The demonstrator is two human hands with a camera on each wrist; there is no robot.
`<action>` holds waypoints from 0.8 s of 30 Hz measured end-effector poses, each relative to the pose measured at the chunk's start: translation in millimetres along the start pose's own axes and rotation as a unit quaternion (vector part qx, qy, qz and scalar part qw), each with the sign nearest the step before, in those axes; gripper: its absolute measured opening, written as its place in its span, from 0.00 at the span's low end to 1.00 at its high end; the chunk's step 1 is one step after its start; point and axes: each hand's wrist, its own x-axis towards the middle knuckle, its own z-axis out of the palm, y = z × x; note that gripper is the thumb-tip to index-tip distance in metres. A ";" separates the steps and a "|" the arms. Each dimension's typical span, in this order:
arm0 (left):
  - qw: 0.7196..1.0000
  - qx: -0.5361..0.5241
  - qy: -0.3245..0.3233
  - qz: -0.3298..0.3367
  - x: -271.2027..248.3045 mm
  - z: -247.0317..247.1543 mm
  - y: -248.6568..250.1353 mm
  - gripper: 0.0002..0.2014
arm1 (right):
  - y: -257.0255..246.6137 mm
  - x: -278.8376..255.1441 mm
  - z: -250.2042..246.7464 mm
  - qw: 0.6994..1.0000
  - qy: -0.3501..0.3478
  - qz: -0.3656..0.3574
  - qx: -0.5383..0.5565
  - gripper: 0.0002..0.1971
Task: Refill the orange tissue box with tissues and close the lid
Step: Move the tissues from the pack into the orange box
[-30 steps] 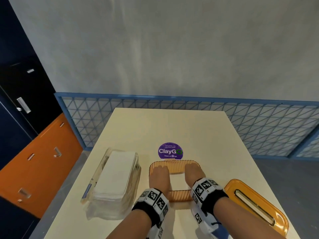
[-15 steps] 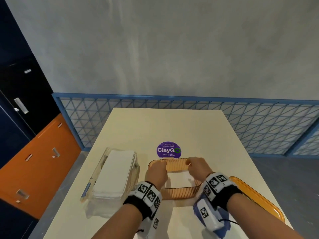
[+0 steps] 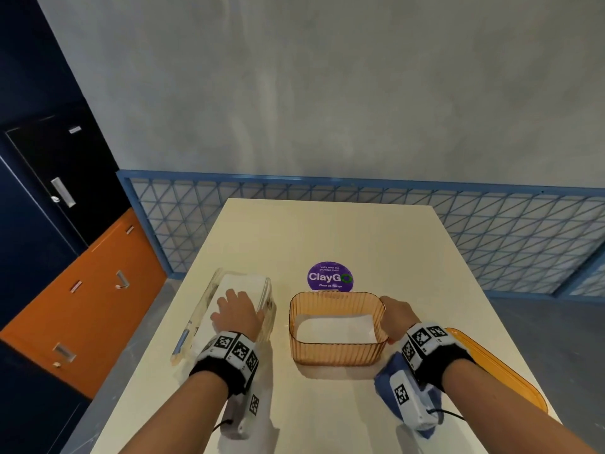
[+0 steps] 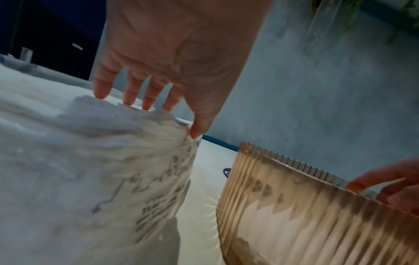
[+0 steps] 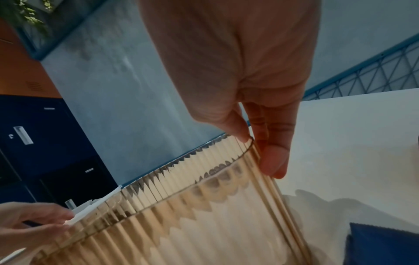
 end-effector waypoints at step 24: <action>0.991 0.109 0.036 0.065 0.2 0.4 -1.1 0.16 | -6.3 -3.3 -4.3 0.995 -0.051 0.013 -0.088 0.18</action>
